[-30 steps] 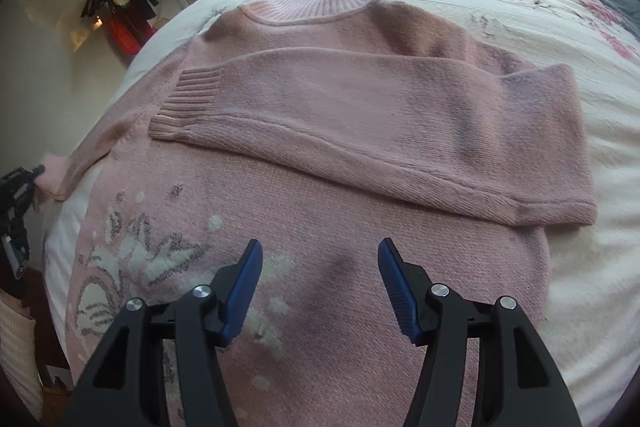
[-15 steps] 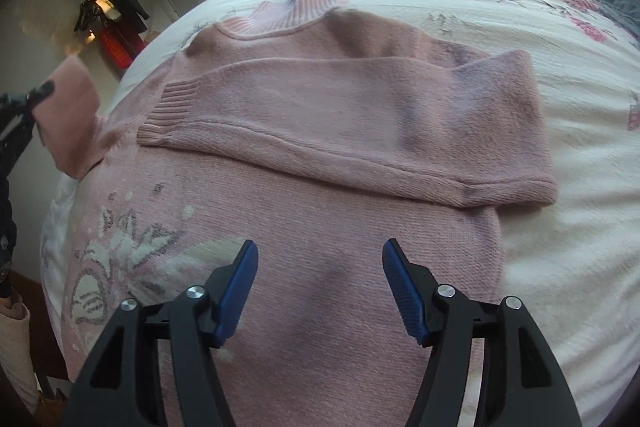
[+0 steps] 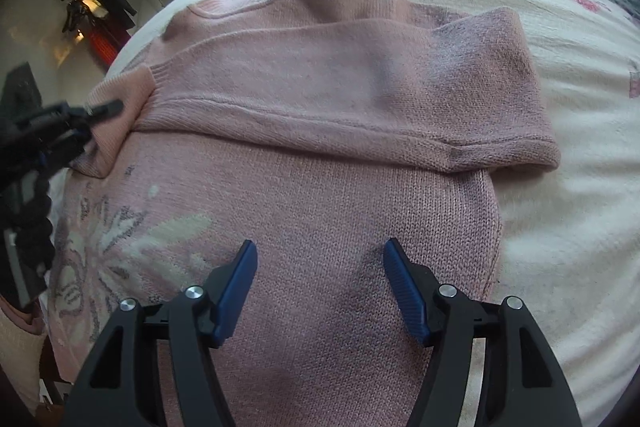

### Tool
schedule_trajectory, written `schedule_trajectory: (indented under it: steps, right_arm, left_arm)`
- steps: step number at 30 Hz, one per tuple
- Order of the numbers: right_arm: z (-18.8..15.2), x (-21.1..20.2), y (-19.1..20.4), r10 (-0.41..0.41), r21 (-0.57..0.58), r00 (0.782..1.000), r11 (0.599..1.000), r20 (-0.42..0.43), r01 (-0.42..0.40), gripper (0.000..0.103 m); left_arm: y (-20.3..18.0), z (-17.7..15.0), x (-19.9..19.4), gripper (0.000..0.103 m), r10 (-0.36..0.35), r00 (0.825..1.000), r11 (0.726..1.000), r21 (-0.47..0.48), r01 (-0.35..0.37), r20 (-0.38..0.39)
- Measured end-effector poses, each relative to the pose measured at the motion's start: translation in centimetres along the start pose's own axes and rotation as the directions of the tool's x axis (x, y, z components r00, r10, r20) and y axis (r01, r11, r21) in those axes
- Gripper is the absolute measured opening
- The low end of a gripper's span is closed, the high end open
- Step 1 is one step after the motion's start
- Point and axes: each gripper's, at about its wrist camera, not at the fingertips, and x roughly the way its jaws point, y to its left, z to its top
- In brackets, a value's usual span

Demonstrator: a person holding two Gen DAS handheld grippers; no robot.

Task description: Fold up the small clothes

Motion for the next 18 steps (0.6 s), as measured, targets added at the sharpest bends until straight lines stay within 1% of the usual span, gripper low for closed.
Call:
schedule_trajectory:
  steps: [3,5,6,9,11,13,15,16,17,18]
  right_arm:
    - [0.2,0.2,0.2,-0.003,0.0,1.0,1.0,-0.004,0.003,0.069]
    - [0.4,0.5,0.2,-0.004,0.004,1.0,1.0,-0.012,0.004,0.069]
    - [0.5,0.6,0.1,-0.002,0.011,1.0,1.0,-0.015,0.002,0.069]
    - [1.0,0.4,0.3,0.012,0.028,1.0,1.0,-0.018,-0.011,0.069]
    - [1.6,0.0,1.0,0.031,0.024,0.999,0.999,-0.013,-0.031,0.069]
    - [2.5,-0.5,2.6,0.061,0.004,0.998,0.998,0.003,-0.061,0.069]
    - [3.3,-0.8,4.2,0.094,-0.017,0.995,0.995,0.013,-0.094,0.069]
    - [3.9,-0.8,5.4,0.123,-0.028,0.992,0.992,0.014,-0.123,0.069]
    - [4.2,-0.8,6.2,0.139,-0.036,0.99,0.99,0.013,-0.138,0.069]
    - [4.6,-0.6,7.1,0.151,-0.047,0.988,0.988,0.011,-0.15,0.069]
  left_arm:
    - [1.0,-0.9,-0.4,0.013,-0.042,0.999,0.999,-0.019,0.042,-0.024]
    - [1.2,-1.7,-1.4,0.014,-0.054,0.998,0.998,0.014,0.055,-0.03]
    - [1.3,-2.2,-2.3,0.016,-0.057,0.998,0.998,0.035,0.058,-0.036]
    - [1.8,-3.5,-5.0,0.018,-0.071,0.997,0.994,0.078,0.074,-0.04]
    - [2.5,-3.8,-7.1,0.019,-0.057,0.998,0.993,0.107,0.058,-0.012]
    - [3.2,-3.6,-8.9,0.019,-0.063,0.998,0.993,0.105,0.061,0.013]
    - [3.7,-3.2,-10.8,0.019,-0.099,0.994,0.992,0.088,0.096,0.035]
    - [3.6,-3.1,-11.5,0.019,-0.115,0.992,0.99,0.088,0.111,0.044]
    - [3.5,-3.3,-12.5,0.019,-0.132,0.99,0.987,0.103,0.125,0.059]
    - [3.1,-3.5,-13.1,0.02,-0.134,0.989,0.984,0.128,0.125,0.068]
